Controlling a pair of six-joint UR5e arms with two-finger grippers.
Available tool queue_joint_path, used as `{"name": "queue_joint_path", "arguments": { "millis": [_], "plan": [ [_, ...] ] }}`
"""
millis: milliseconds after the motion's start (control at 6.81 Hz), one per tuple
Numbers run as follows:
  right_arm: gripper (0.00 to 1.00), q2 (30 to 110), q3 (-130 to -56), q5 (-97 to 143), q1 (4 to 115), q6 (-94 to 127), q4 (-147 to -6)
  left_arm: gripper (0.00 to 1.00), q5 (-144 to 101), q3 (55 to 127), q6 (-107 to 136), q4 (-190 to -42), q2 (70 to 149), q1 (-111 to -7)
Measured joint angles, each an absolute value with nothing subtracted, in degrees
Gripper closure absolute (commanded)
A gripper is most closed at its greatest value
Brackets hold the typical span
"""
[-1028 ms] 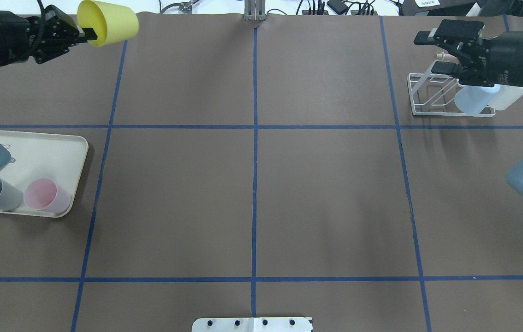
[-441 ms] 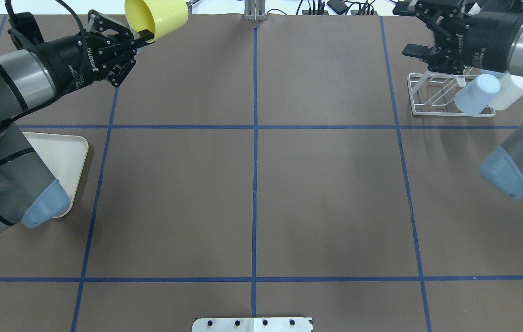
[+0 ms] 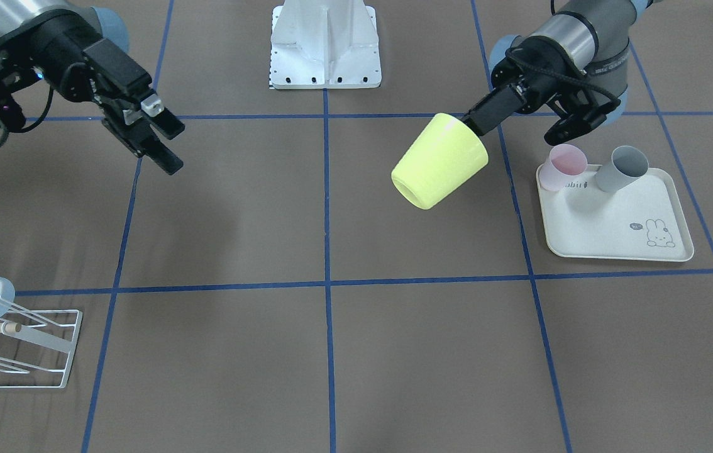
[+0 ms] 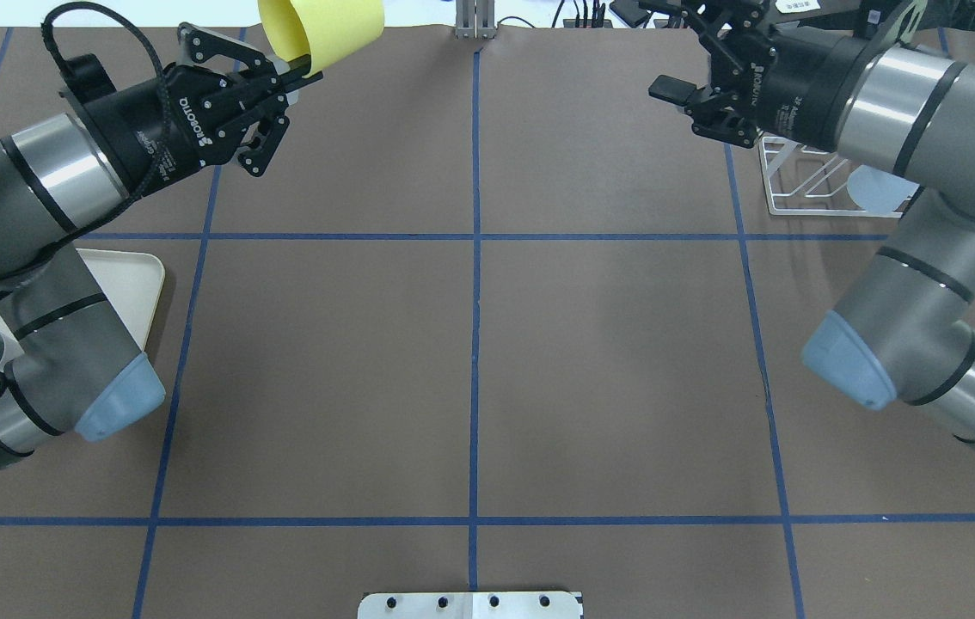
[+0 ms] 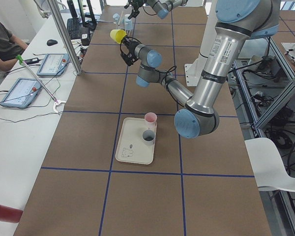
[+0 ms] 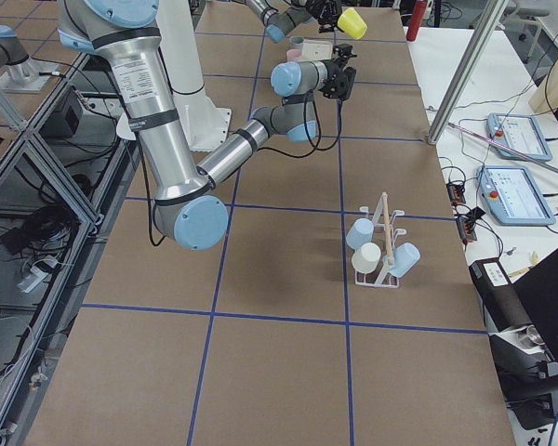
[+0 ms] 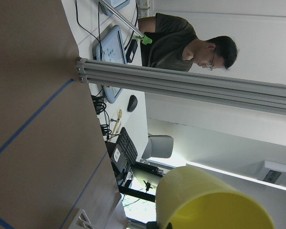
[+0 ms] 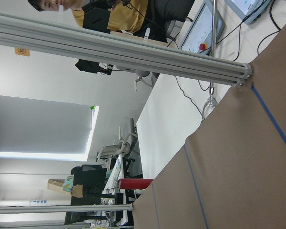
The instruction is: Transfer IKEA cup to right arm and place on rack
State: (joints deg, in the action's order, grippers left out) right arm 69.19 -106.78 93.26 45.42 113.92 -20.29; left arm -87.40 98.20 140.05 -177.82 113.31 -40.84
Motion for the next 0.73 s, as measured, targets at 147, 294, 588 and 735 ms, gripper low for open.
{"name": "queue_joint_path", "arguments": {
  "millis": [147, 294, 588, 735],
  "plan": [
    [0.00, 68.69, -105.13, 89.98, 42.67, 114.11, -16.20, 1.00, -87.32, 96.11, 140.22, -181.80, 115.08, -39.18],
    [0.00, 68.19, -103.73, 88.00, 40.81, 114.11, -13.45, 1.00, -87.24, 94.01, 140.17, -185.06, 116.48, -37.75],
    [0.00, 66.90, -102.75, 85.49, 38.83, 114.10, -11.96, 1.00, -84.15, 92.09, 139.95, -189.01, 118.14, -33.98],
    [0.00, 66.30, -102.63, 84.94, 38.40, 114.14, -11.83, 1.00, -81.99, 91.57, 139.90, -189.58, 119.32, -32.09]
  ]
}}
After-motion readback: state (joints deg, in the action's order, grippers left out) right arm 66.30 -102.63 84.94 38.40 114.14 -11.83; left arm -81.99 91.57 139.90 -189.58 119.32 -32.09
